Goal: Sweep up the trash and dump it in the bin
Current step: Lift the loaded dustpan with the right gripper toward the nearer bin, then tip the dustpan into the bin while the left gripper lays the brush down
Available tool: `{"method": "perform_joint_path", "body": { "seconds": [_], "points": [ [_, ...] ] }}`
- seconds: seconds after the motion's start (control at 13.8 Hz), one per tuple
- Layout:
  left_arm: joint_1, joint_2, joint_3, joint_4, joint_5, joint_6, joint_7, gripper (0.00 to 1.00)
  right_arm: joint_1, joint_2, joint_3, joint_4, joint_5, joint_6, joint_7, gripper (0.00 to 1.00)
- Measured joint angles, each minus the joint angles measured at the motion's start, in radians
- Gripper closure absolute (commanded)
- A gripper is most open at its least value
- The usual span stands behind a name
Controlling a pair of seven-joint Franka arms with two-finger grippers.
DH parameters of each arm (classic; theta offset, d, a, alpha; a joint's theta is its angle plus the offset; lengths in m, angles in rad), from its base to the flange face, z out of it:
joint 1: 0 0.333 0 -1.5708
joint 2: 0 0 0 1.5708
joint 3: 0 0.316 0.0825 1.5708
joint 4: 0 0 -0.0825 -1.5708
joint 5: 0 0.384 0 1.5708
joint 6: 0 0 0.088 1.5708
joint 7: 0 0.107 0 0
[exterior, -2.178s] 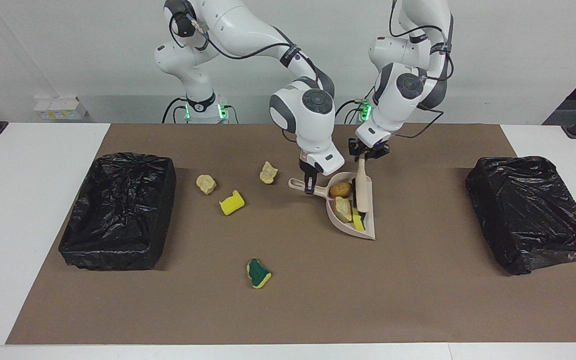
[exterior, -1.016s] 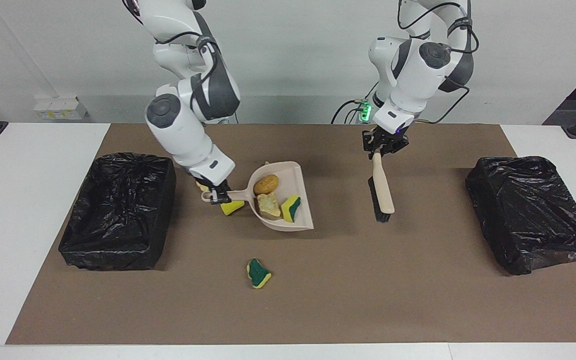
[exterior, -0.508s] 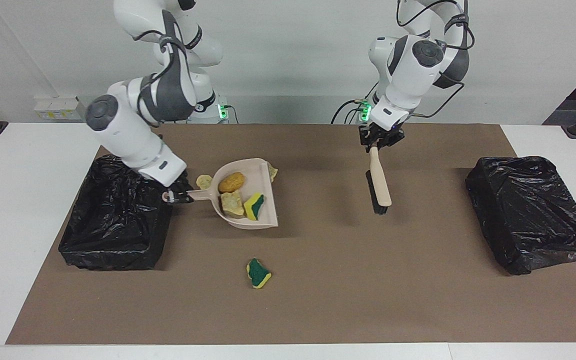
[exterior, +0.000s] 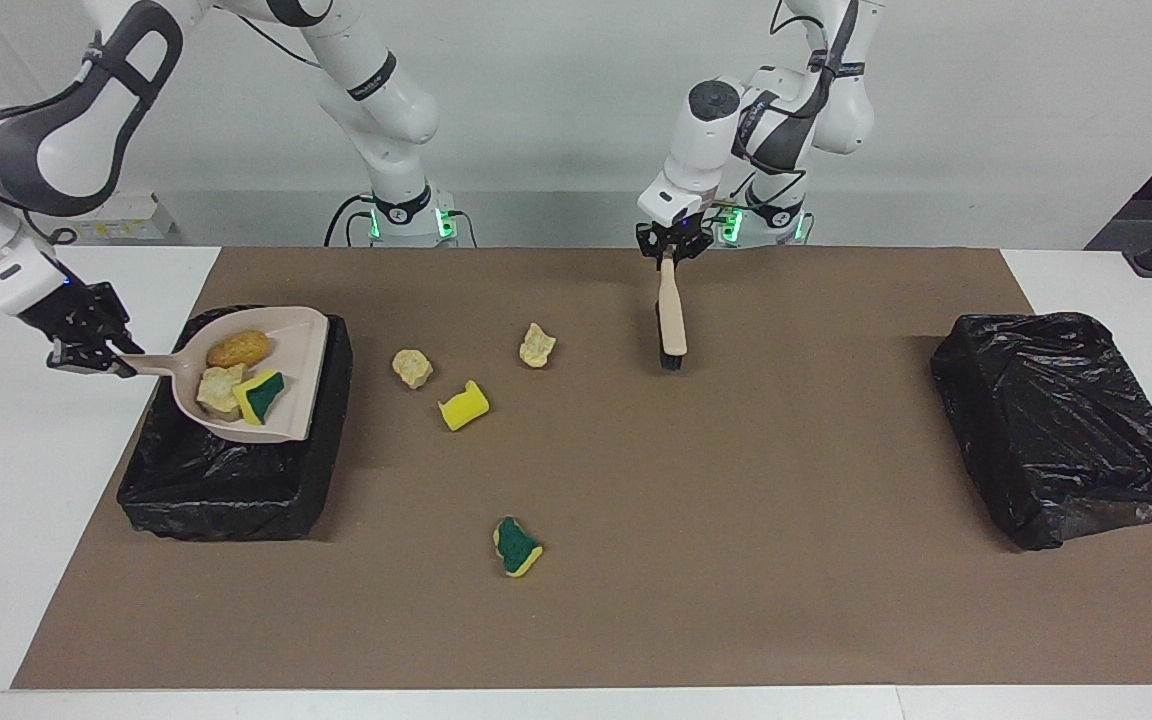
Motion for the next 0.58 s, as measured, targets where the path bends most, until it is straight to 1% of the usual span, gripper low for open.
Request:
{"method": "perform_joint_path", "body": {
  "seconds": [0.22, 0.44, 0.51, 0.58],
  "points": [
    [-0.004, 0.022, 0.001, -0.016, 0.000, 0.059, -0.010, 1.00, -0.010, 0.008, 0.001, 0.009, -0.121, 0.061, 0.019, 1.00],
    [-0.004, 0.065, 0.002, -0.019, 0.000, 0.094, -0.012, 1.00, 0.009, 0.011, 0.007, 0.010, -0.247, 0.073, 0.118, 1.00],
    [-0.004, 0.070, 0.004, -0.019, 0.000, 0.097, -0.012, 0.82, 0.033, 0.010, 0.008, 0.015, -0.292, 0.073, 0.161, 1.00],
    [-0.004, 0.071, 0.005, -0.019, 0.000, 0.098, -0.012, 0.23, 0.069, 0.006, 0.009, 0.021, -0.343, 0.073, 0.215, 1.00]
  ]
}}
